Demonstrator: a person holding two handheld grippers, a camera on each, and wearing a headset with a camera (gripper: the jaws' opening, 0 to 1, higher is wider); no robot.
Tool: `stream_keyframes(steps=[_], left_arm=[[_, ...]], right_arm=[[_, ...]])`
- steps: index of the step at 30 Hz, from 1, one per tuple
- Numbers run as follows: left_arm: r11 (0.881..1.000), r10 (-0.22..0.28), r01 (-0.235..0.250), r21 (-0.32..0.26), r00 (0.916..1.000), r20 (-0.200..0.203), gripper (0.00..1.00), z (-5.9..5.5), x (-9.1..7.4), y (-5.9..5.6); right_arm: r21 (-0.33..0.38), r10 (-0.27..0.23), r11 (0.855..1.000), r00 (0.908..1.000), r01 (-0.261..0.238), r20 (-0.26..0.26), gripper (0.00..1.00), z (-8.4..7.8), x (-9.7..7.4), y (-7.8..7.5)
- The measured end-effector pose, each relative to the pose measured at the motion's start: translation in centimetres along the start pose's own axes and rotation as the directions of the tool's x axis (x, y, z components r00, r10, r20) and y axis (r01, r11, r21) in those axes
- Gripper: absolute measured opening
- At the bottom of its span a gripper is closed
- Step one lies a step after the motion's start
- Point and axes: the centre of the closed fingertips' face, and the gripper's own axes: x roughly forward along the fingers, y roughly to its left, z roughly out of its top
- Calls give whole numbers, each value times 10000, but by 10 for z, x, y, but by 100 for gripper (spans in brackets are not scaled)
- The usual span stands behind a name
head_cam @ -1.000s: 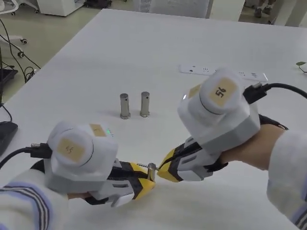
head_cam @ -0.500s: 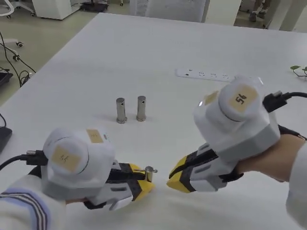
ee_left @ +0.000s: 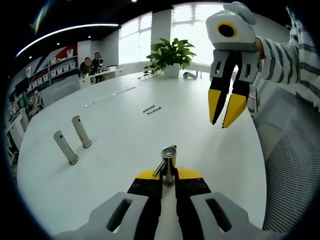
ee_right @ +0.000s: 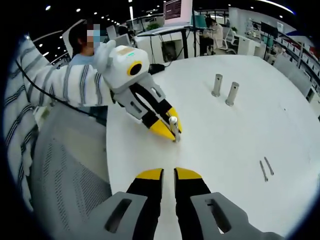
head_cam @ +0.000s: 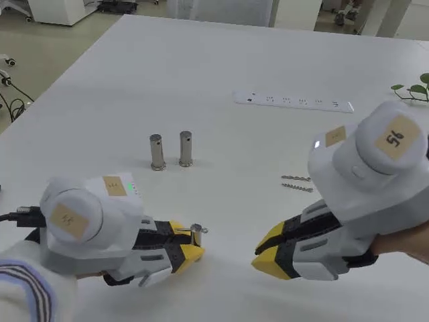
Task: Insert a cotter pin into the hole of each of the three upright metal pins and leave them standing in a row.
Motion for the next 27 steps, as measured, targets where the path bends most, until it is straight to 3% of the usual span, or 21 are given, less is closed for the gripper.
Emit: stream_keyframes(steps=[6, 11, 17, 21, 24, 25, 27], left_arm=[[9994, -86, 91, 336, 9998, -153, 7, 4, 8, 12], [9983, -201, 213, 535, 9995, -228, 7, 9, 14, 17], [9980, -366, 378, 497, 9990, -247, 7, 14, 18, 18], [9990, -279, 288, 349, 9992, -269, 7, 13, 18, 20], [9986, -276, 290, 450, 9991, -324, 7, 12, 17, 20], [9988, -268, 280, 408, 9992, -292, 7, 12, 16, 21], [9990, -221, 230, 379, 9995, -242, 7, 12, 15, 23]], right_arm=[[842, -213, 9963, 9981, 164, 576, 10, 3, -16, 3], [881, -601, 9948, 9936, 517, 952, 13, 4, -28, 6], [923, -840, 9930, 9896, 735, 1166, 18, -8, -36, 14], [1537, -1187, 9833, 9840, 979, 1329, 24, -19, -42, 15], [1702, -1494, 9780, 9741, 1203, 1698, 30, -23, -47, 14], [1655, -1912, 9732, 9612, 1594, 1990, 31, -22, -50, 9], [1639, -2152, 9696, 9516, 1815, 2193, 32, -25, -54, 7]])
